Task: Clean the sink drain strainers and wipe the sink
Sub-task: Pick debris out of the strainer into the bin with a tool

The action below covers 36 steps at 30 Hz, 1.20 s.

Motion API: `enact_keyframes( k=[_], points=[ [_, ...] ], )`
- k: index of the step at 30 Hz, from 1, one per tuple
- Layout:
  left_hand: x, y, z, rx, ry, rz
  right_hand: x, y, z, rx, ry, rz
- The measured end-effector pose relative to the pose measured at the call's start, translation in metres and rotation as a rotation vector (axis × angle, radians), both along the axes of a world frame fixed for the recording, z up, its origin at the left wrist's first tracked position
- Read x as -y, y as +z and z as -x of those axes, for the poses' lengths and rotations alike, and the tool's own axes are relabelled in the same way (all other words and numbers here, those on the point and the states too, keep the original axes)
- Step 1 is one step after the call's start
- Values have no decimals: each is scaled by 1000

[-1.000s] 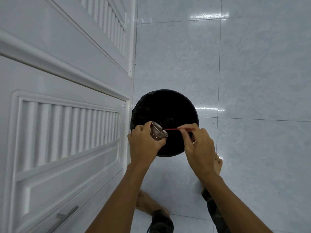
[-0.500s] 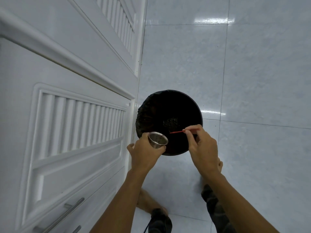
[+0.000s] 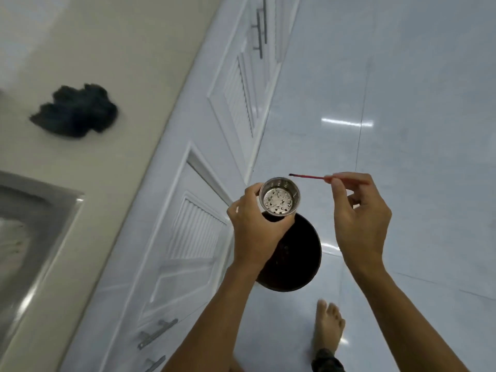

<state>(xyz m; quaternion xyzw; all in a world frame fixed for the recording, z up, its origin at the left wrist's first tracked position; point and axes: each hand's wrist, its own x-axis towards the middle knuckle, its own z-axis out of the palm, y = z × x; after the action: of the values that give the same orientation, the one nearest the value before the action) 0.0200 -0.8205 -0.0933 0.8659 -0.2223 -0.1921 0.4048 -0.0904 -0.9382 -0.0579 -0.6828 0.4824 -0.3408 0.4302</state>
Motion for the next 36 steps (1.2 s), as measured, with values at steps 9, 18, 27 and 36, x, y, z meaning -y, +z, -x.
enact_keyframes(
  k=[9,18,27,36],
  points=[
    [1,192,-61,157,156,225,-5,186,-85,211,99,211],
    [-145,271,-115,289,428,267,-130,256,-175,310,376,210],
    [-388,204,-145,136,719,12,-310,221,-245,239,760,134],
    [-504,108,-182,-95,728,-262,-375,174,-291,-21,906,207]
  ],
)
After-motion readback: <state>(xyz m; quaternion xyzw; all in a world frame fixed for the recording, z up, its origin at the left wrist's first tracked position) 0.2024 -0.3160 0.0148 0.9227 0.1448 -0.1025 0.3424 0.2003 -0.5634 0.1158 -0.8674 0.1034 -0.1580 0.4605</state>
